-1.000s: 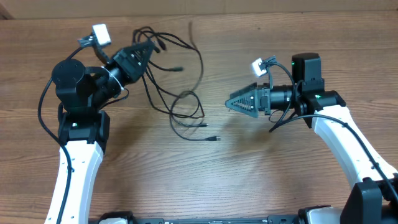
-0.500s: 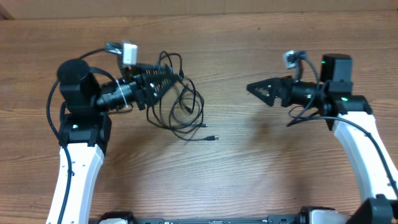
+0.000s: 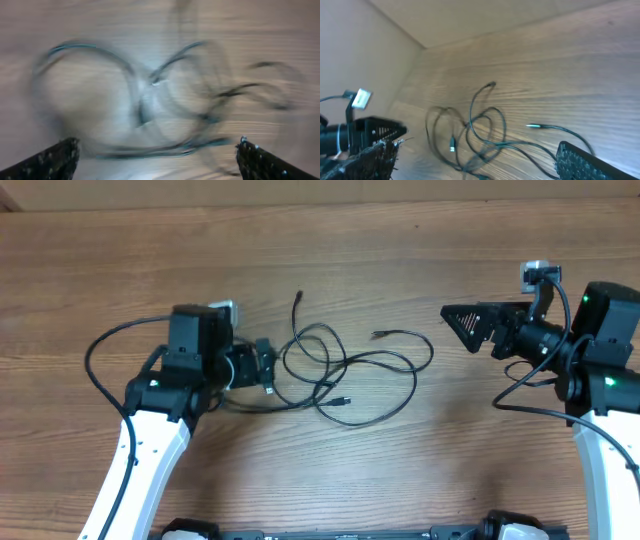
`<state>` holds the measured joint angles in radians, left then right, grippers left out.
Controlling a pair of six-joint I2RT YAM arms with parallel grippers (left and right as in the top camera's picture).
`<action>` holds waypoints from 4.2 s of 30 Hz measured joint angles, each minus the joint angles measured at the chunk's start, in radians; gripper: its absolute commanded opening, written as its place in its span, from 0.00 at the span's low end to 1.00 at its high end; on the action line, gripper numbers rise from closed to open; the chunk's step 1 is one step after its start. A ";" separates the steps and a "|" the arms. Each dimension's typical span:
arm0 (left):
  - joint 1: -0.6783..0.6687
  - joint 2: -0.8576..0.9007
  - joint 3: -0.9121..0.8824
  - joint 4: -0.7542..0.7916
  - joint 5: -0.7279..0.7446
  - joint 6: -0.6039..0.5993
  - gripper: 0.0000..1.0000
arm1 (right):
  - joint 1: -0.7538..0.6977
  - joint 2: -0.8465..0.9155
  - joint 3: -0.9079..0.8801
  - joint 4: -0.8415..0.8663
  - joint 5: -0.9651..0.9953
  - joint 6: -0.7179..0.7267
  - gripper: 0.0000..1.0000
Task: Untangle cables
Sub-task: 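Lower the left gripper onto the loose cables on the table, then close the left gripper on one black cable strand and lift it, then carry the held cable leftward with the left gripper, pulling it from the pile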
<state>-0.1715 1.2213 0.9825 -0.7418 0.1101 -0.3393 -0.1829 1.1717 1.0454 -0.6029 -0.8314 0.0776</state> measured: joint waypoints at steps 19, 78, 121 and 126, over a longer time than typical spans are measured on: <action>-0.004 0.000 0.000 -0.201 -0.243 -0.040 1.00 | 0.000 0.005 0.001 -0.257 0.282 0.000 1.00; -0.575 0.518 0.000 0.189 -0.060 -0.566 0.04 | 0.000 0.102 0.001 -0.317 0.368 0.000 0.82; -0.544 0.331 1.550 -0.526 -0.446 -0.027 0.04 | 0.000 0.102 0.001 -0.325 0.394 0.000 0.85; -0.544 0.286 1.565 -0.458 -0.463 -0.027 0.04 | 0.000 0.102 0.001 -0.325 0.394 0.001 0.85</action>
<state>-0.7155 1.5074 2.5477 -1.1995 -0.3531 -0.3664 -0.1833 1.2736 1.0462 -0.9283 -0.4370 0.0784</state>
